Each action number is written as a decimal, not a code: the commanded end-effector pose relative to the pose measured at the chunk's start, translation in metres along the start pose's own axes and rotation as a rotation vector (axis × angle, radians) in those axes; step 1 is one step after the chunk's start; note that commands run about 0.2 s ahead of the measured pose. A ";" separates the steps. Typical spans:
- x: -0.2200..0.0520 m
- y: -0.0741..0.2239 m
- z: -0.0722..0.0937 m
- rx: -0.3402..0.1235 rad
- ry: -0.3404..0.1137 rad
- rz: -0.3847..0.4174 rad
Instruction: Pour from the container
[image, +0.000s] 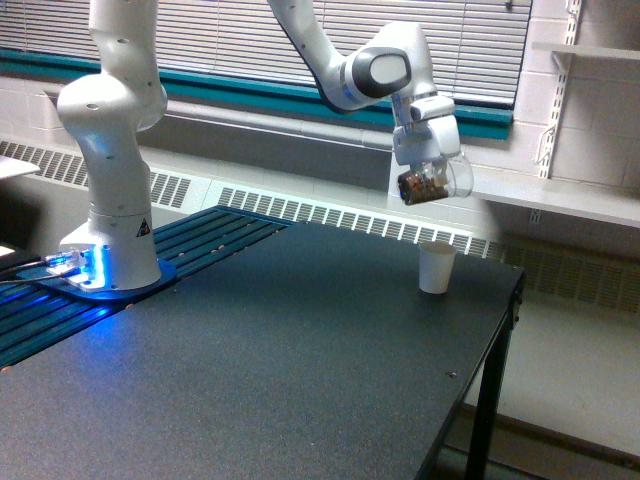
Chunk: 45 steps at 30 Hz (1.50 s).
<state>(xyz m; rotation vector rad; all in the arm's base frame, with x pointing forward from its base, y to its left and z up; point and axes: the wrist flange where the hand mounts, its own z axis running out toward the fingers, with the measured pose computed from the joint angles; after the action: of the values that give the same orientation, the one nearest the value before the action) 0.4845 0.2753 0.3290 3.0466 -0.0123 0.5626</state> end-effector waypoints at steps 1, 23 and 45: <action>-0.008 -0.004 0.011 -0.016 -0.021 0.010; -0.034 -0.020 0.048 -0.064 -0.122 -0.037; -0.044 -0.037 0.075 -0.131 -0.181 -0.091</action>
<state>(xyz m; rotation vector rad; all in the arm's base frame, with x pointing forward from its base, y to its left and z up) 0.4697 0.3014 0.2415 2.9527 0.0708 0.2651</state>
